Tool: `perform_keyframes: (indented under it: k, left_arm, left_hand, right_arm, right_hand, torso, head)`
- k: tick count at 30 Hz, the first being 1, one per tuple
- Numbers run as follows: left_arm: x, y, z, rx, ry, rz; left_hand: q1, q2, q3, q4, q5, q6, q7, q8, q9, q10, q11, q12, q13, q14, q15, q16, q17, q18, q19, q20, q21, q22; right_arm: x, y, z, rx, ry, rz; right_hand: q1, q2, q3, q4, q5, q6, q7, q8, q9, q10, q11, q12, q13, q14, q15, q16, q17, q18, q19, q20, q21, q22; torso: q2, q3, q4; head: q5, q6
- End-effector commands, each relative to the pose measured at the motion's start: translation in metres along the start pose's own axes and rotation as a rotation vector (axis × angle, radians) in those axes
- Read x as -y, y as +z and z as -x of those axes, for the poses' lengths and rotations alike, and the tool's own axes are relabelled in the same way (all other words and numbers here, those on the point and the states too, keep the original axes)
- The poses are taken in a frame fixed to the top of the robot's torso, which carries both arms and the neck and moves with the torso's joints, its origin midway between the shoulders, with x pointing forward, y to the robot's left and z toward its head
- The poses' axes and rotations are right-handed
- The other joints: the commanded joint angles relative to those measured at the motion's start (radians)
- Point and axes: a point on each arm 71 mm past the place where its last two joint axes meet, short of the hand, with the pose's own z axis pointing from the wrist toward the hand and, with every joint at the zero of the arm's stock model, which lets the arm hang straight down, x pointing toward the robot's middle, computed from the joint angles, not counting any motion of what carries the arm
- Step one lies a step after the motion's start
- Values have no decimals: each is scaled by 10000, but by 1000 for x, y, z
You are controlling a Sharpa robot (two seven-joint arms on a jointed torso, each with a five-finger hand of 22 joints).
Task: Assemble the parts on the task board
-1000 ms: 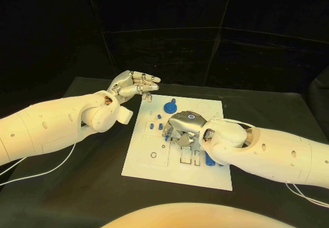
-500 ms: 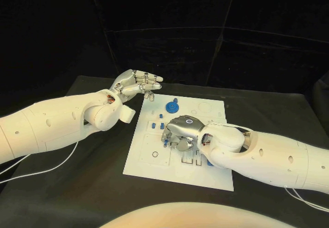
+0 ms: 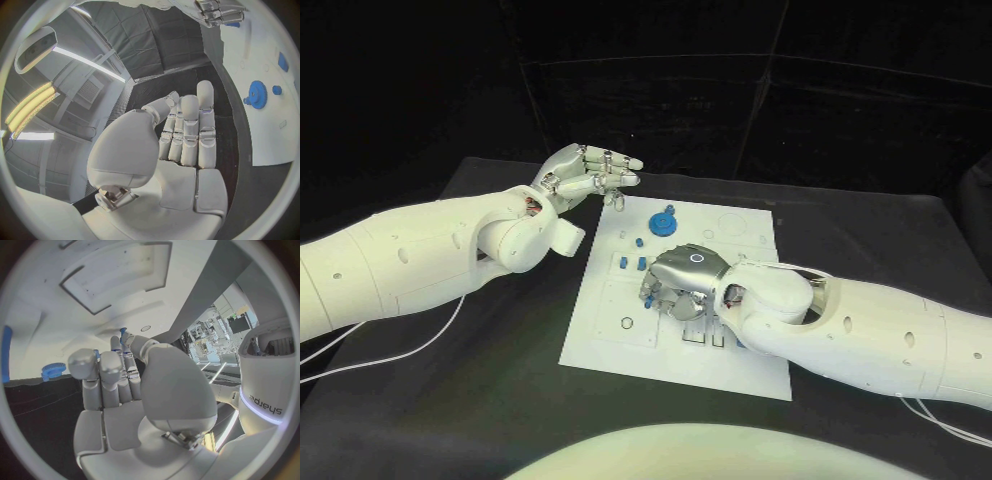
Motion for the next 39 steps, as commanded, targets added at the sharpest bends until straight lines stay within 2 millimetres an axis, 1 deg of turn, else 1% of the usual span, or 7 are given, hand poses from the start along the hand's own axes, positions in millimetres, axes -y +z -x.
perform_keyframes:
  k: [1,15,26,30,32,35,39]
  left_arm:
    - [1,1,-1,-72,-95,-16]
    - [0,1,-1,-103,-107,35]
    - [-1,3,0,-65,-76,69]
    - [-1,4,1,-35,-58,80]
    - [-2,4,1,-22,-50,87]
    - [-2,5,2,-8,-42,96]
    - [-2,5,3,1,-38,103]
  left_hand:
    - [-98,-14,-50,18,48,56,-23,31,15,-67,14,54,16,-61,18,-34,-9,119,-59,13,-63,-17]
    - [-98,-13,-51,17,48,56,-23,32,15,-71,14,57,16,-62,16,-33,-10,120,-59,12,-65,-19]
    - [-104,-16,-55,16,48,51,-20,29,13,-83,16,60,16,-69,15,-41,-27,121,-61,11,-70,-22]
    - [-104,-16,-55,16,48,51,-20,29,13,-83,16,60,16,-69,15,-41,-27,121,-61,11,-70,-22]
    - [-104,-16,-55,16,48,51,-20,29,13,-83,16,60,16,-69,15,-41,-27,121,-61,11,-70,-22]
    - [-109,-7,-55,20,48,43,-17,25,11,-96,18,64,16,-74,15,-46,-39,121,-61,11,-75,-27]
    - [-109,-7,-55,20,48,43,-17,25,11,-96,18,64,16,-74,15,-46,-39,121,-61,11,-75,-27]
  right_arm:
    - [0,1,-2,-98,-332,-43]
    - [-2,4,-7,-370,-483,-28]
    - [-1,4,-6,-46,-473,-182]
    - [0,3,-4,193,-476,-233]
    - [1,2,-3,371,-434,-248]
    - [1,1,-1,696,-351,-209]
    - [2,-5,4,1215,-56,-64]
  right_hand:
    - [-74,22,5,-59,40,70,10,26,18,35,22,-60,2,200,-71,41,-9,-154,66,17,50,8]
    - [-240,-54,-110,-88,74,32,12,12,13,13,32,-82,0,168,-61,-4,-93,-138,8,28,23,-73]
    - [-497,-164,-305,-83,164,-159,48,-34,-22,-131,73,-171,-16,108,-26,-111,-258,-111,-102,54,-51,-233]
    - [-669,-315,-413,-62,172,-580,179,-58,-74,-556,205,-386,-44,18,80,-328,-522,-41,-341,121,-286,-682]
    - [-802,-450,-558,-38,165,-1145,335,-62,-94,-900,346,-485,-36,-143,194,-691,-931,31,-565,217,-542,-1147]
    - [-950,-615,-956,-3,137,-1965,299,-59,-92,-1450,391,-522,-32,-544,242,-1661,-2016,192,-944,297,-1024,-2004]
    - [-819,-470,-2113,69,220,-2292,297,-10,-37,-2023,399,-195,28,-666,239,-2066,-2592,267,-1058,306,-1440,-2544]
  torso:
    - [-4,-2,2]
    - [-10,-5,-6]
    - [-9,-3,2]
    - [-20,1,0]
    - [-12,3,-1]
    - [-15,5,-6]
    - [-20,14,1]
  head:
    - [-5,-10]
    - [-10,-16]
    - [-30,82]
    - [-42,81]
    - [-44,89]
    - [-57,114]
    - [-74,146]
